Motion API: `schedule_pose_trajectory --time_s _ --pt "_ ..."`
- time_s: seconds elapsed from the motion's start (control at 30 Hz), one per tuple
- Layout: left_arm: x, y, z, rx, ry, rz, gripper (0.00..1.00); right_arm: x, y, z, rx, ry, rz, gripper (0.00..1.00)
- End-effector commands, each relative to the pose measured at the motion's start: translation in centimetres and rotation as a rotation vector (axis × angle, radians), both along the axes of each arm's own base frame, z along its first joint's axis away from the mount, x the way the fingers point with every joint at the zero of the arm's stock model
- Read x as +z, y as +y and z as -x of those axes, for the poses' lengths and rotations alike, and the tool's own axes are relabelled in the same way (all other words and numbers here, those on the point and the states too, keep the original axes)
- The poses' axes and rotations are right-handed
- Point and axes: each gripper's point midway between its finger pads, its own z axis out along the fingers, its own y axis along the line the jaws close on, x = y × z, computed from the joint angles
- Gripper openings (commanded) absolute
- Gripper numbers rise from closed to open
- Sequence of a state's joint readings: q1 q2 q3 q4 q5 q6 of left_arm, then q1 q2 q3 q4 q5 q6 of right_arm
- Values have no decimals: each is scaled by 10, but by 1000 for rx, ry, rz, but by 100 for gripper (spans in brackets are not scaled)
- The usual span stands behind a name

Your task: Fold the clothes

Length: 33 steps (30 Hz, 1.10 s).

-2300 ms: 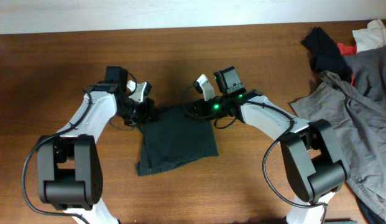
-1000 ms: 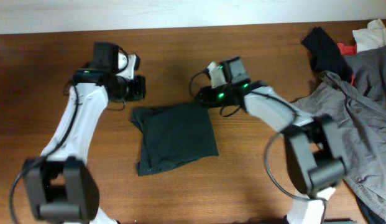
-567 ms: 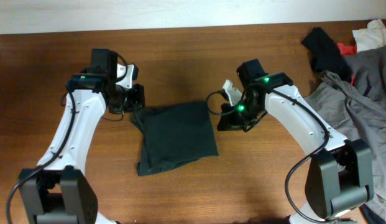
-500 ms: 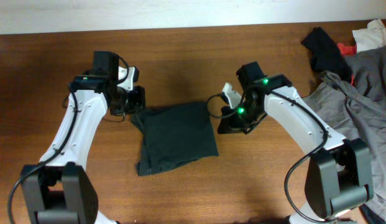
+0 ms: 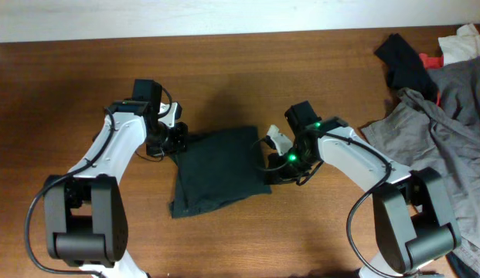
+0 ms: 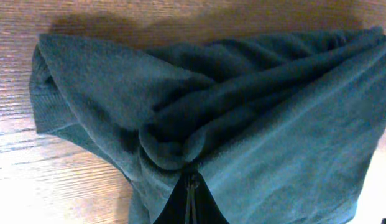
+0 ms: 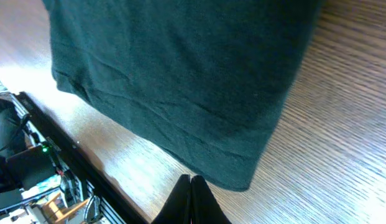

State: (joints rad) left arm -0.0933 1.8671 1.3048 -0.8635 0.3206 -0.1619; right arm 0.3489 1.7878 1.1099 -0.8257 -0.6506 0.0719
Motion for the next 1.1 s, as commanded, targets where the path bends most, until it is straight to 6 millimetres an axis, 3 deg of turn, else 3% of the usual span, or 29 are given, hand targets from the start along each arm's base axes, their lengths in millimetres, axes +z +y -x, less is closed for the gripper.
schedule_pose_trajectory --time_s 0.0,0.33,0.57,0.87,1.07 --pt "-7 1 1 8 16 -12 0 1 6 3 17 5 -38 4" --pt "-9 5 -10 13 -31 -41 0 0 8 -2 12 -21 -47 4" --pt "-15 5 -13 12 -34 -45 0 -17 6 3 -28 -6 -46 4" --pt "-42 6 -13 11 11 -53 0 -54 -2 23 -92 15 -42 4" --pt "-69 9 -20 14 22 -74 0 -58 -2 25 -112 24 -42 4"
